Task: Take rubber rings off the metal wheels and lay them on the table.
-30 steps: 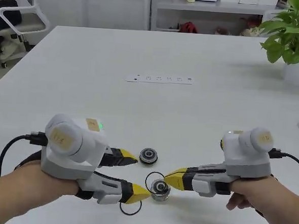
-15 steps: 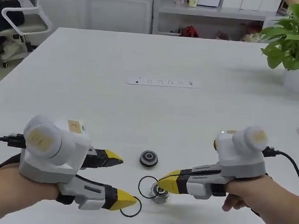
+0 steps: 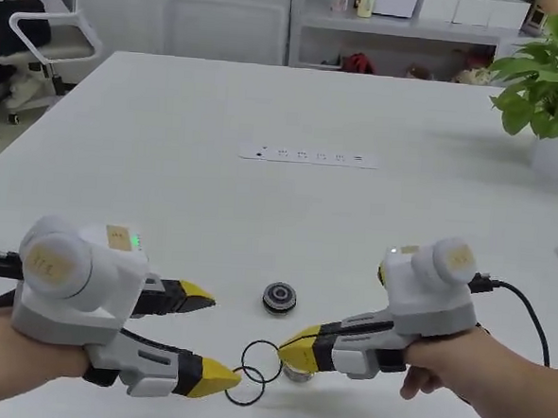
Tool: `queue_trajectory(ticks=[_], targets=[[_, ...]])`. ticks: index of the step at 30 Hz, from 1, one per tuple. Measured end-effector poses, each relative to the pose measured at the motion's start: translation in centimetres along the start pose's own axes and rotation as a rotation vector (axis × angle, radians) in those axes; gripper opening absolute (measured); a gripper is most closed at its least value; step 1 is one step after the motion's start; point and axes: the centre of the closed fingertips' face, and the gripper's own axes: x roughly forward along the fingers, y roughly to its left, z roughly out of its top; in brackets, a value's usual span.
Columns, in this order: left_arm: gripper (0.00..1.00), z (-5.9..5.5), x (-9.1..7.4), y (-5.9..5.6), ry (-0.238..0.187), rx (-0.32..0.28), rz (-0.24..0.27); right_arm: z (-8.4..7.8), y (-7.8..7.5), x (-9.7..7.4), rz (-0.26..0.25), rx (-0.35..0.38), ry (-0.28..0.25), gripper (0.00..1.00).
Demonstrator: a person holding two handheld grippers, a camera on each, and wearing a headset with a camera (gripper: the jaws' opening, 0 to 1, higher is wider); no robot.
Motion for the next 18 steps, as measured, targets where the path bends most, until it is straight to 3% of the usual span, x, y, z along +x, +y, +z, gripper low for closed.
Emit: queue_trajectory(ticks=[9, 18], targets=[[0.57, -0.2, -0.3, 0.1, 0.0, -0.011, 0.008, -0.8, 0.3, 1.4, 0.02, -0.033, 0.062, 0.0], [0.57, -0.5, -0.1, 0.1, 0.003, -0.024, 0.007, -1.3, 0.4, 2.1, 0.03, -0.046, 0.092, 0.0]])
